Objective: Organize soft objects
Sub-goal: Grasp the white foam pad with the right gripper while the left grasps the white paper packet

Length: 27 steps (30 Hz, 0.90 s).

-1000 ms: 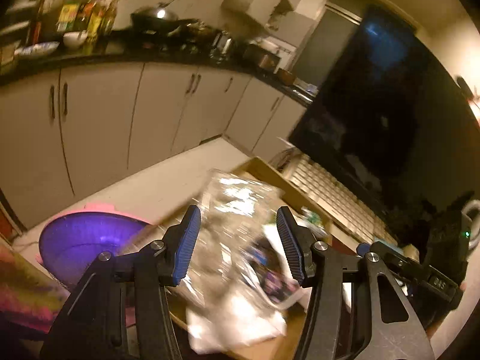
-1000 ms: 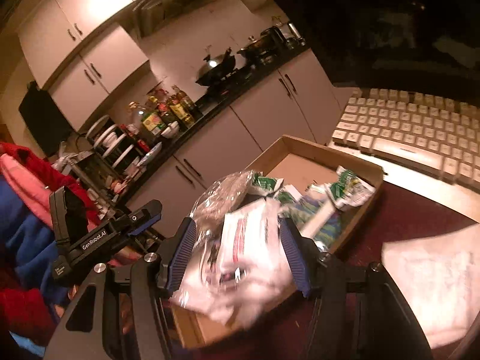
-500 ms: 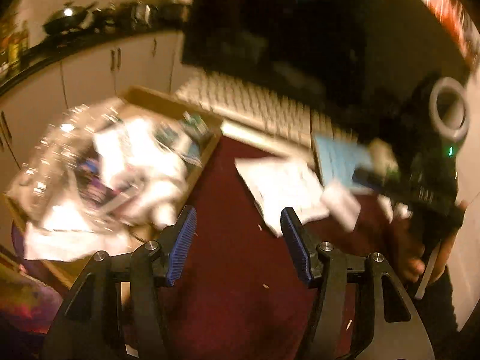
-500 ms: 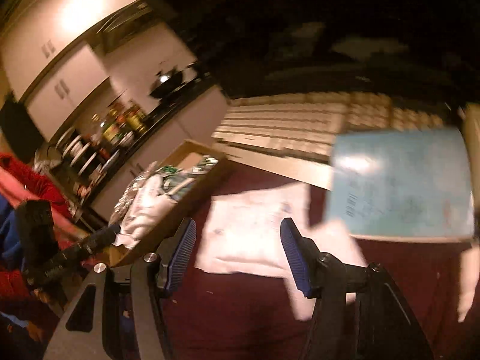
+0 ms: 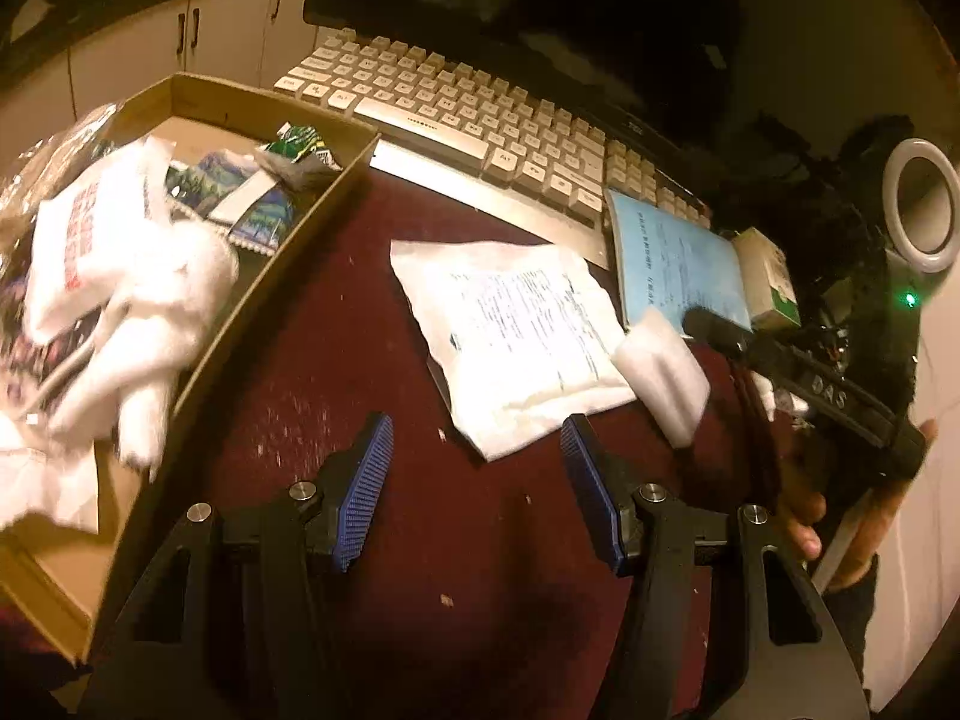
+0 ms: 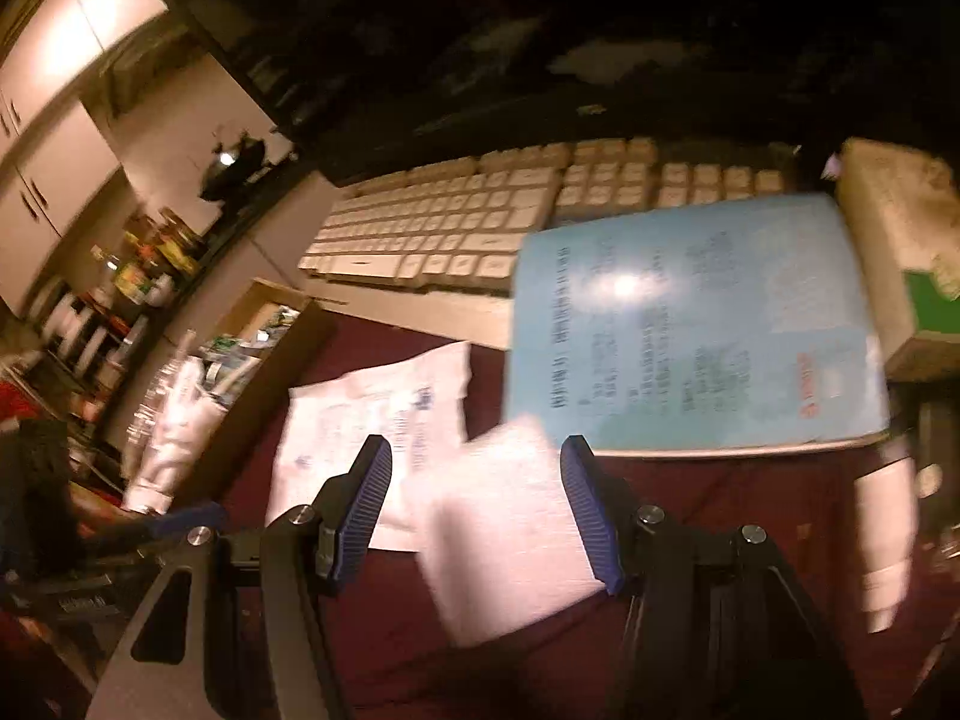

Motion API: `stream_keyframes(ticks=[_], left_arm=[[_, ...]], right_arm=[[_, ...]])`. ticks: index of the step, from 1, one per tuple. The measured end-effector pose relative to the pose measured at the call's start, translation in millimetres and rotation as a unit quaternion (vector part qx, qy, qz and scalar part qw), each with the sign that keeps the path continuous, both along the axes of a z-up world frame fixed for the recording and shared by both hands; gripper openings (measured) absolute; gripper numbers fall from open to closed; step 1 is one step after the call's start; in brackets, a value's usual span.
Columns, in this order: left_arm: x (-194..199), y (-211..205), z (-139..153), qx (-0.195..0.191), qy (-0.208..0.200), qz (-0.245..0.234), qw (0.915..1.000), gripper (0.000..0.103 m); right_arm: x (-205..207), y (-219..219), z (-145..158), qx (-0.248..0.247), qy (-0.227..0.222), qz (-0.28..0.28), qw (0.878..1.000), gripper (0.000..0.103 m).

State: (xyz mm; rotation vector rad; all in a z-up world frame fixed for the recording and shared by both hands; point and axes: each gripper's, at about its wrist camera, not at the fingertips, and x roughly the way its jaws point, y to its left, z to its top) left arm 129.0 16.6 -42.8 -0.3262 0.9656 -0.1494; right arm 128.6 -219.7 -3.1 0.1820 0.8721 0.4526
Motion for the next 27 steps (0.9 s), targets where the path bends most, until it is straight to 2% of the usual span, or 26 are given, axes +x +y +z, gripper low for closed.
stream_keyframes(ticks=[2,5,7,9,12,16,20,21,23,24,27], left_arm=[[13.3,-3.3,-4.6,0.011,0.022,-0.011,0.9997,0.059],[32.5,-4.4,-11.7,0.004,0.047,-0.011,0.9988,0.059],[44.1,-7.7,-15.4,0.005,0.057,-0.014,0.9983,0.059],[53.6,-13.1,-18.1,0.017,0.068,-0.011,0.9975,0.059],[62.5,-19.5,-18.4,0.024,0.076,-0.012,0.9968,0.059],[68.7,-24.6,-19.7,0.05,0.059,0.004,0.997,0.059],[68.6,-41.3,-20.6,0.112,0.058,-0.004,0.992,0.059],[68.0,-39.7,-20.2,0.108,0.061,-0.002,0.9923,0.059],[67.7,-27.7,-19.1,0.061,0.073,0.006,0.9954,0.059],[67.2,-19.2,-19.3,0.036,0.072,0.017,0.9966,0.059],[66.8,-1.1,-20.5,-0.009,0.07,0.04,0.9967,0.058]], right_arm=[[4.4,-2.2,-9.8,-0.009,0.022,0.011,1.0,0.059],[6.6,2.7,-20.2,-0.019,0.045,0.037,0.998,0.06],[1.8,8.5,-18.5,-0.032,0.038,0.052,0.997,0.067],[-2.7,19.1,-19.8,-0.05,0.034,0.079,0.995,0.078],[-7.2,29.4,-21.0,-0.094,0.02,0.077,0.992,0.078],[-9.6,31.7,-21.7,-0.114,0.015,0.079,0.99,0.077],[-12.8,40.9,-23.5,-0.143,0.006,0.075,0.987,0.074],[-13.0,41.3,-23.5,-0.145,0.005,0.074,0.987,0.073],[-11.6,41.3,-22.9,-0.142,0.004,0.072,0.987,0.071],[-11.1,38.3,-20.6,-0.132,0.004,0.068,0.989,0.071],[-12.0,27.7,-8.3,-0.087,-0.014,0.054,0.995,0.07]])
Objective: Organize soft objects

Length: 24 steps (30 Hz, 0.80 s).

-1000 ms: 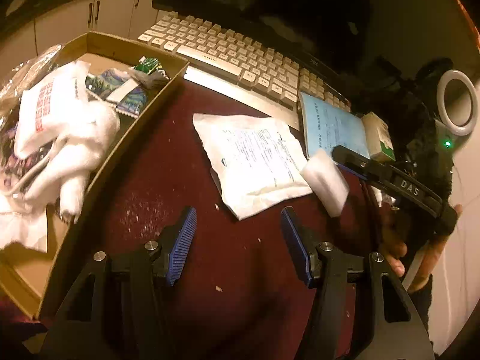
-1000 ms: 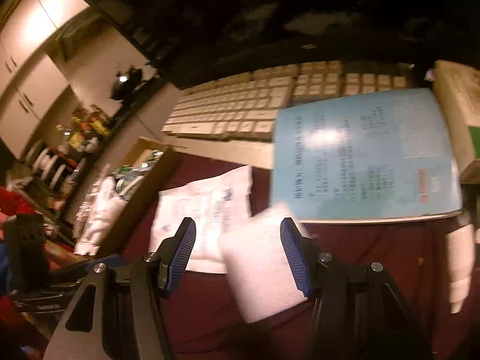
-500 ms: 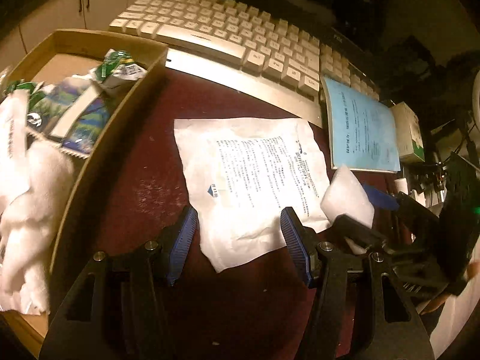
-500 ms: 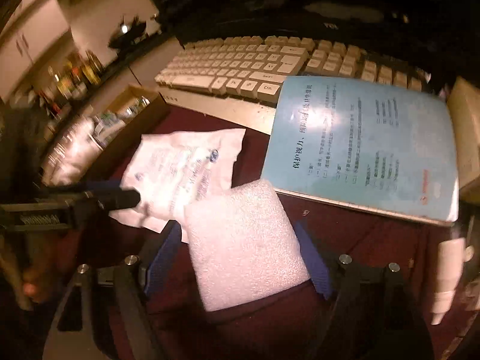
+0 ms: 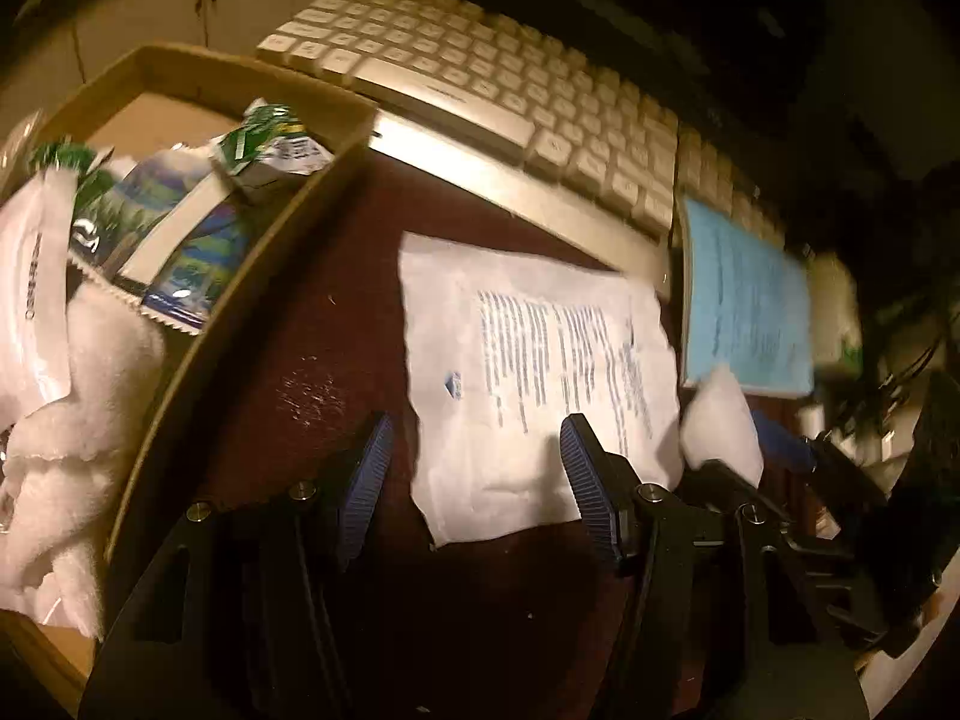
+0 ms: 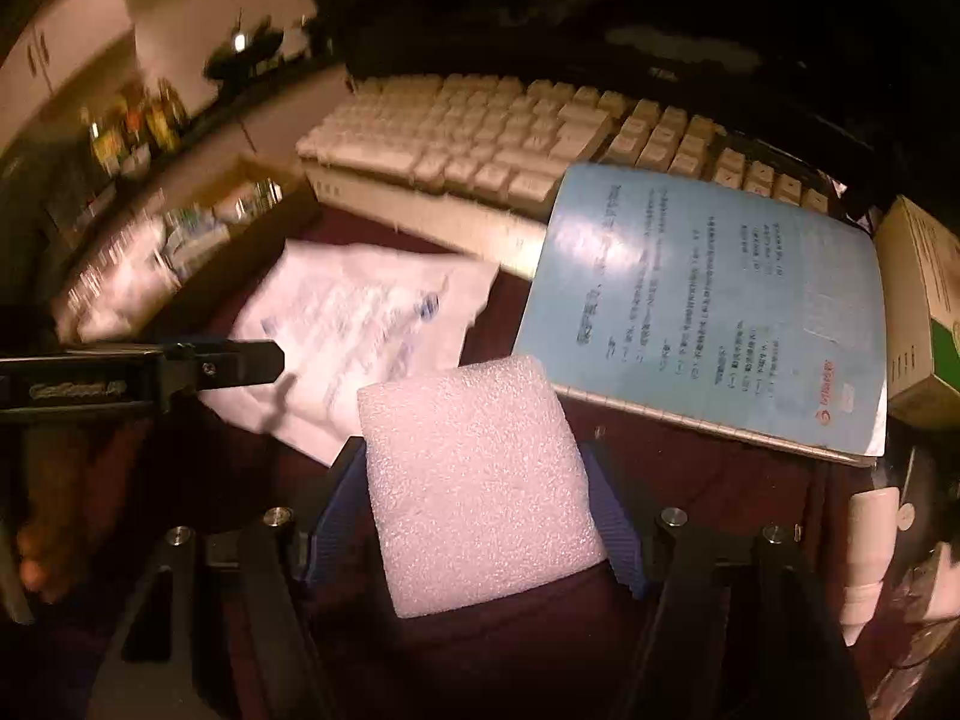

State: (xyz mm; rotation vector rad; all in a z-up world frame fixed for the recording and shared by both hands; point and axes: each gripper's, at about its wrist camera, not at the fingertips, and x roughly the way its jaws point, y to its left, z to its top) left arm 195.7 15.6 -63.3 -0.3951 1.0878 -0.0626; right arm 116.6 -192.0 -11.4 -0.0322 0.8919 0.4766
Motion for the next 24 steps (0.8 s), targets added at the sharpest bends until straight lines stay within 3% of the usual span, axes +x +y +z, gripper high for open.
stream_keyframes(ticks=[4,11,16,17,19,21,24], left_arm=[[0.4,6.7,-2.0,-0.044,-0.005,0.013,0.999,0.058],[2.6,-1.5,-2.0,-0.081,-0.003,0.002,0.9967,0.058],[3.1,22.2,-4.1,-0.203,-0.025,0.017,0.9787,0.058],[2.2,23.6,-4.5,-0.205,-0.022,0.018,0.9784,0.057],[5.0,21.1,-7.5,-0.192,-0.013,0.02,0.981,0.046],[6.0,16.2,-9.4,-0.172,-0.01,0.017,0.9848,0.026],[3.2,10.9,-10.4,-0.133,-0.015,0.022,0.9907,0.011]], right_arm=[[-2.0,1.1,7.7,0.031,-0.032,-0.016,0.999,0.07],[-4.6,40.3,-17.3,-0.057,-0.015,0.019,0.998,0.07],[-1.5,31.4,-15.6,-0.034,0.003,0.024,0.999,0.071],[-1.7,30.1,-15.0,-0.031,0.004,0.024,0.999,0.071],[-2.7,29.6,-14.2,-0.031,0.004,0.023,0.999,0.071],[-2.2,33.1,-15.3,-0.03,0.004,0.023,0.999,0.071],[-2.3,30.6,-14.7,-0.022,0.007,0.022,0.999,0.071]])
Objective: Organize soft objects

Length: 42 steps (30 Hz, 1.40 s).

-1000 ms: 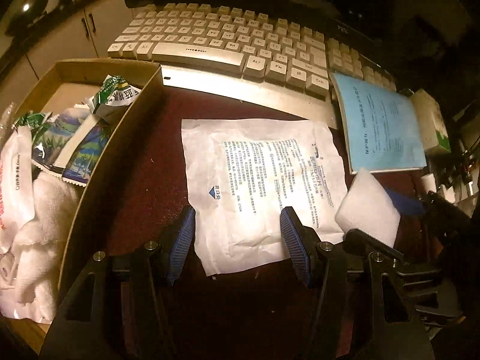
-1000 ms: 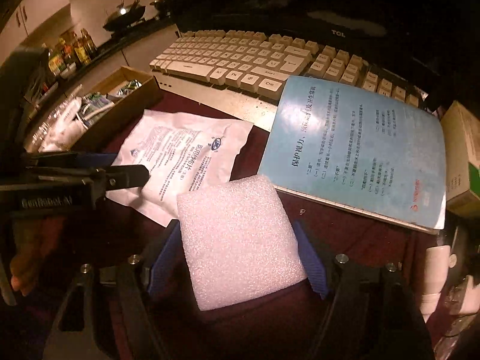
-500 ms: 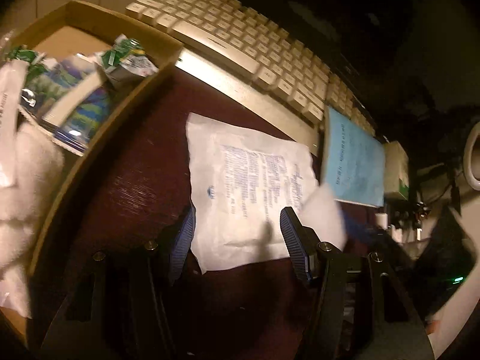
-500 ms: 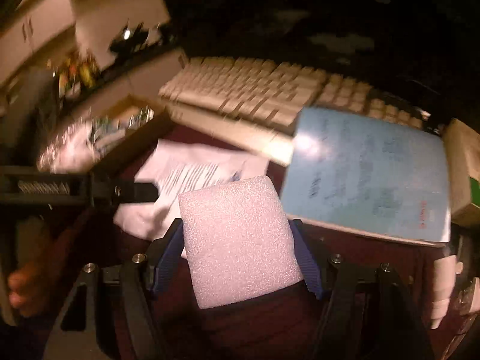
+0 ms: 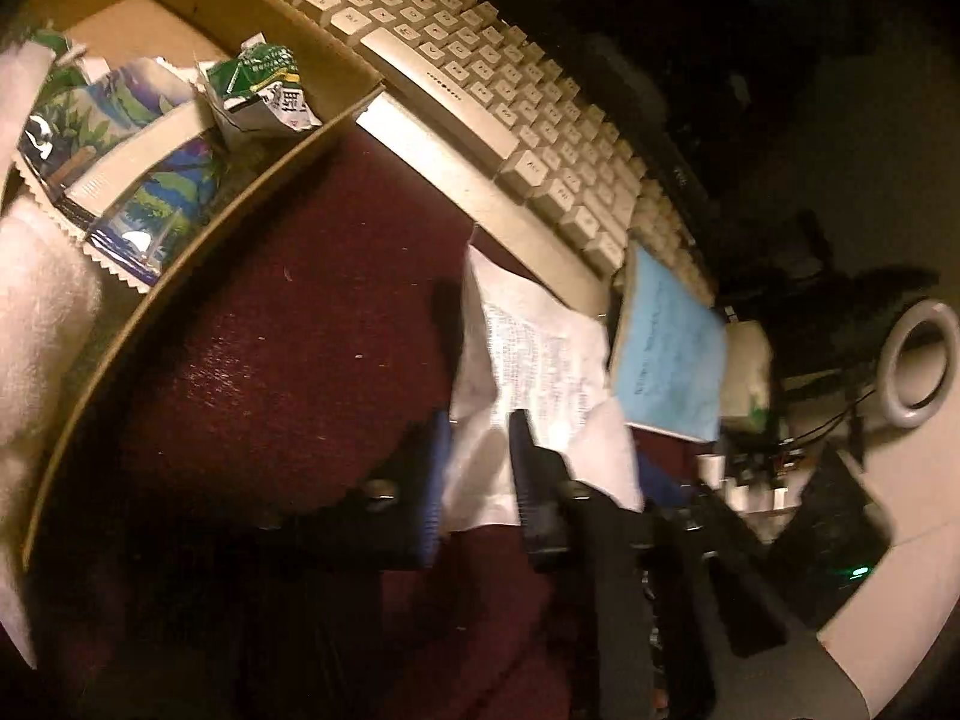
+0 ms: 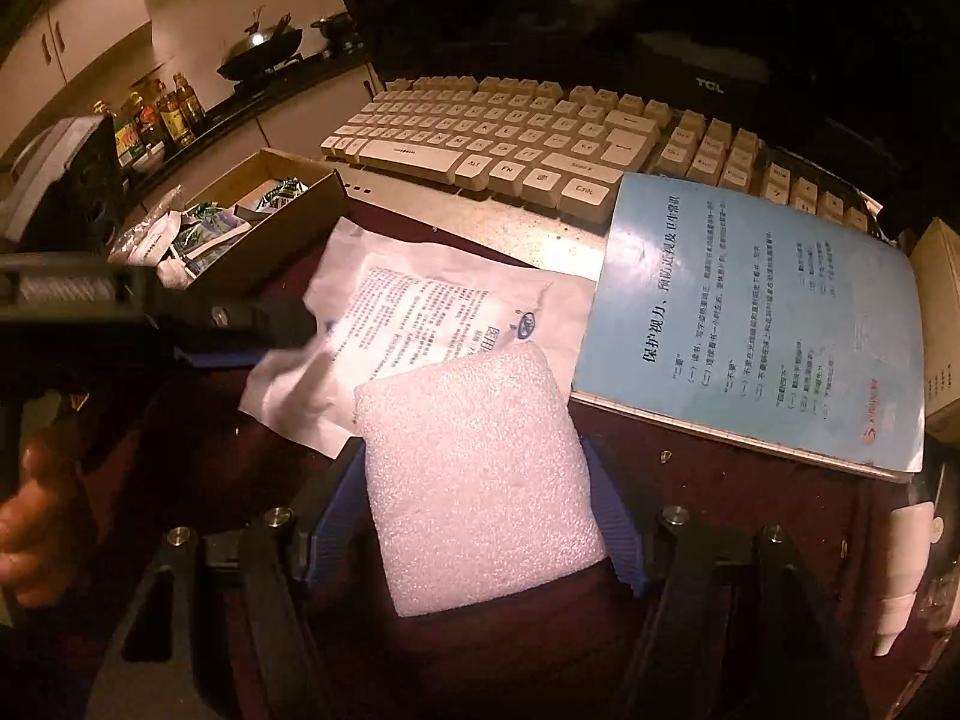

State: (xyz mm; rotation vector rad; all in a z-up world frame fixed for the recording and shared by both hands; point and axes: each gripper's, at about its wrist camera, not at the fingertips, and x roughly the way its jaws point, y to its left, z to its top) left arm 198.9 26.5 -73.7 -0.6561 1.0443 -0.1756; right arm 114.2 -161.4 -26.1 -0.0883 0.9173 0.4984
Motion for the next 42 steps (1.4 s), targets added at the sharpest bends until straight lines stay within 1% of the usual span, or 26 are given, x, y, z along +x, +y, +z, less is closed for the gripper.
stream_keyframes(ticks=[1,3,6,11,15,18,20,22,24,25,27,29,30,31,34,35,36,37,38,40,42], left_arm=[[-1.3,0.0,-0.6,0.009,-0.001,0.005,0.9999,0.009],[-5.3,8.5,-3.2,0.005,-0.001,0.01,0.9999,0.006],[-17.0,17.8,1.3,-0.033,-0.021,0.011,0.9992,0.005],[-45.6,33.2,18.7,-0.07,-0.056,0.019,0.9958,0.005],[-74.5,47.3,34.0,-0.071,-0.082,0.025,0.9938,0.005],[-91.6,58.5,39.5,-0.081,-0.084,0.029,0.9927,0.005],[-101.2,60.0,40.2,-0.079,-0.084,0.025,0.993,0.005],[-108.4,56.6,34.2,-0.089,-0.078,0.016,0.9929,0.005],[-112.7,50.6,30.3,-0.1,-0.078,0.006,0.9919,0.005],[-115.6,46.9,29.8,-0.105,-0.086,0.002,0.9907,0.005],[-119.5,40.8,30.5,-0.109,-0.103,0.001,0.9888,0.005],[-117.7,35.3,31.3,-0.102,-0.107,0.002,0.989,0.006],[-115.5,33.8,32.0,-0.091,-0.108,0.004,0.99,0.009],[-112.3,31.6,32.8,-0.072,-0.107,0.008,0.9916,0.011],[-102.8,25.0,31.5,-0.023,-0.101,0.013,0.9945,0.012],[-101.0,23.5,29.3,-0.006,-0.096,0.016,0.9953,0.017],[-98.6,23.0,26.6,0.009,-0.089,0.02,0.9958,0.03],[-94.5,22.3,21.7,0.024,-0.073,0.024,0.9967,0.036],[-92.2,23.6,15.9,0.024,-0.063,0.025,0.9974,0.041],[-88.0,26.0,3.3,0.009,-0.044,0.02,0.9988,0.041],[-83.1,22.5,-8.2,0.024,-0.014,0.02,0.9994,0.041]], right_arm=[[-1.1,-2.4,0.7,0.002,0.001,0.0,1.0,0.071],[-2.1,-4.9,1.5,0.007,0.002,-0.002,1.0,0.071],[-2.0,-13.1,5.0,0.032,0.005,-0.011,0.999,0.071],[0.3,-28.8,10.2,0.064,0.003,-0.035,0.997,0.071],[-1.4,-32.9,12.8,0.071,-0.003,-0.042,0.997,0.071],[-3.6,-31.9,14.5,0.074,-0.007,-0.04,0.996,0.071],[-7.3,-31.0,18.4,0.088,-0.015,-0.031,0.995,0.071],[-13.6,-25.0,23.3,0.104,-0.02,0.001,0.994,0.071],[-22.2,-9.7,24.4,0.089,-0.03,0.033,0.995,0.071],[-25.8,-1.2,22.6,0.077,-0.032,0.048,0.995,0.071],[-27.8,12.4,14.8,0.054,-0.021,0.066,0.996,0.07],[-26.6,21.0,4.2,0.029,-0.006,0.075,0.997,0.07],[-27.0,21.9,2.4,0.024,-0.008,0.078,0.997,0.07],[-26.8,21.5,3.1,0.024,-0.008,0.078,0.997,0.07],[-25.4,19.4,3.0,0.029,-0.003,0.079,0.996,0.07],[-26.3,20.2,3.0,0.027,-0.005,0.079,0.996,0.07],[-27.0,21.1,2.8,0.025,-0.006,0.079,0.997,0.07],[-27.9,22.3,2.6,0.022,-0.007,0.08,0.997,0.07],[-28.3,23.6,2.3,0.018,-0.009,0.081,0.996,0.071],[-28.7,26.9,0.5,0.013,-0.01,0.083,0.996,0.071],[-28.1,28.5,0.4,0.012,-0.011,0.084,0.996,0.071]])
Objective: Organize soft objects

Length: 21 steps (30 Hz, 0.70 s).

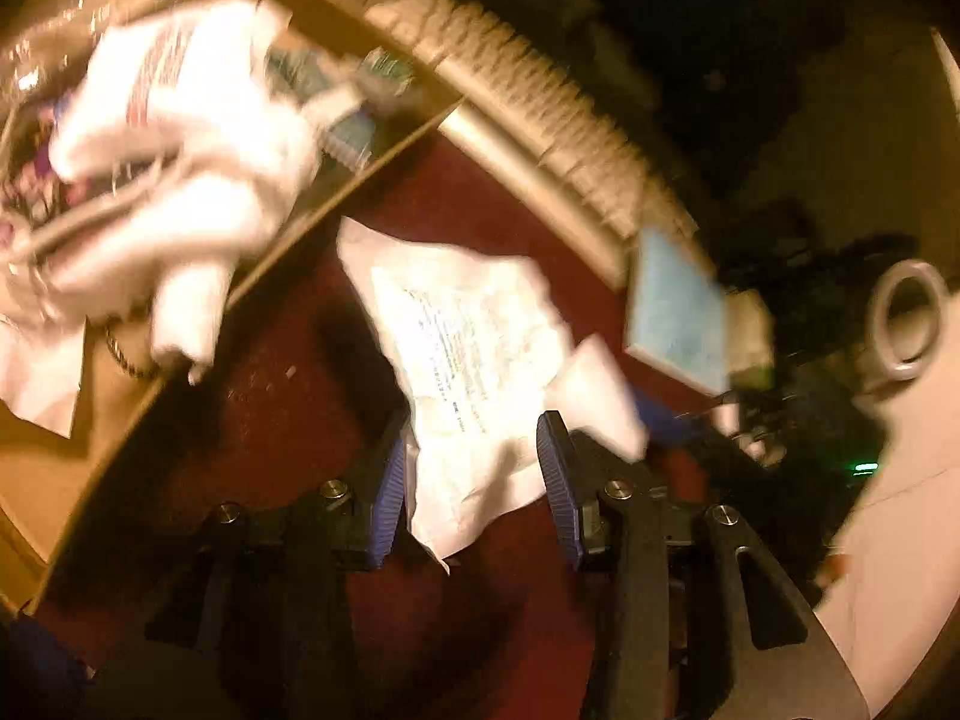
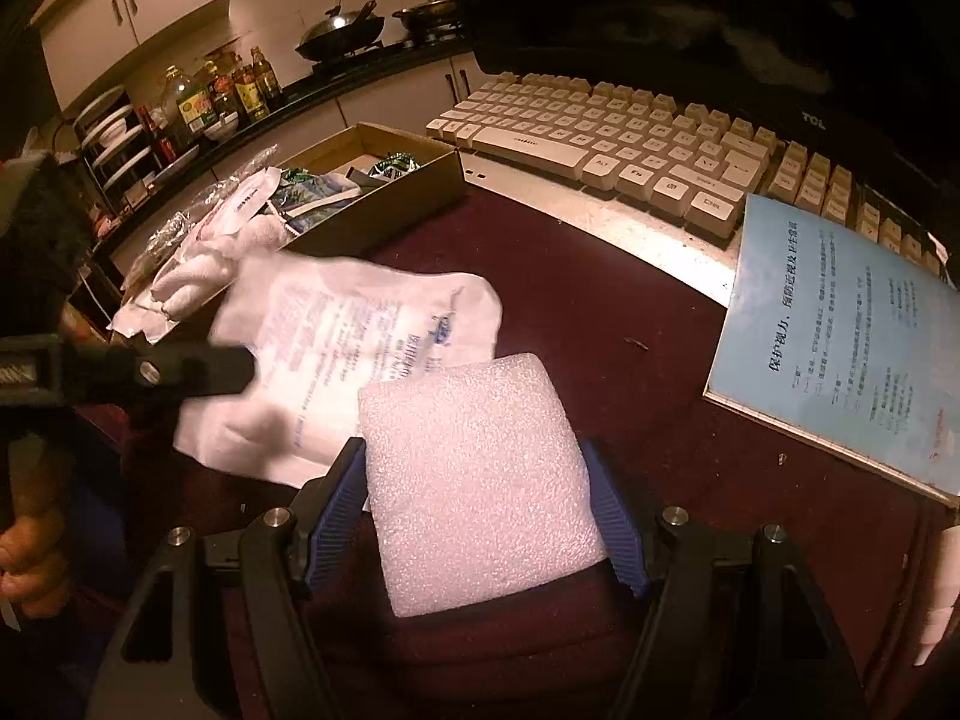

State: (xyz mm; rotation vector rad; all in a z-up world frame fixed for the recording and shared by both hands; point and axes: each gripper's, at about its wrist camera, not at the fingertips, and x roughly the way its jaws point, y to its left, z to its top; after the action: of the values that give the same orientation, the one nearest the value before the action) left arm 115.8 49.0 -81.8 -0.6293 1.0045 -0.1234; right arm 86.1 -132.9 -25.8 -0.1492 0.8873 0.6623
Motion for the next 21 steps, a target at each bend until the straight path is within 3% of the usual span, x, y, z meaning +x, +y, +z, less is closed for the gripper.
stream_keyframes(ticks=[7,8,10,12,16,21], left_arm=[[-4.3,-6.9,1.7,0.028,-0.013,0.009,0.9995,0.041],[-1.6,-10.7,1.7,0.042,-0.01,0.007,0.9991,0.023],[2.1,-14.5,0.1,0.058,-0.011,0.005,0.9983,0.016],[2.3,-14.3,0.3,0.043,-0.013,0.004,0.999,0.011],[-10.3,-4.8,9.0,0.0,-0.041,0.001,0.9992,0.01],[-30.1,19.2,28.0,-0.024,-0.071,0.018,0.997,0.01]], right_arm=[[0.7,2.9,-1.3,-0.006,-0.002,0.003,1.0,0.071],[0.7,3.2,-1.5,-0.006,-0.003,0.003,1.0,0.071],[1.3,2.4,-1.7,-0.004,-0.001,0.002,1.0,0.071],[1.9,0.9,-1.6,0.001,0.001,0.001,1.0,0.071],[2.3,-5.9,3.5,0.025,0.001,-0.003,1.0,0.071],[2.5,-16.6,13.5,0.054,-0.013,-0.024,0.998,0.07]])
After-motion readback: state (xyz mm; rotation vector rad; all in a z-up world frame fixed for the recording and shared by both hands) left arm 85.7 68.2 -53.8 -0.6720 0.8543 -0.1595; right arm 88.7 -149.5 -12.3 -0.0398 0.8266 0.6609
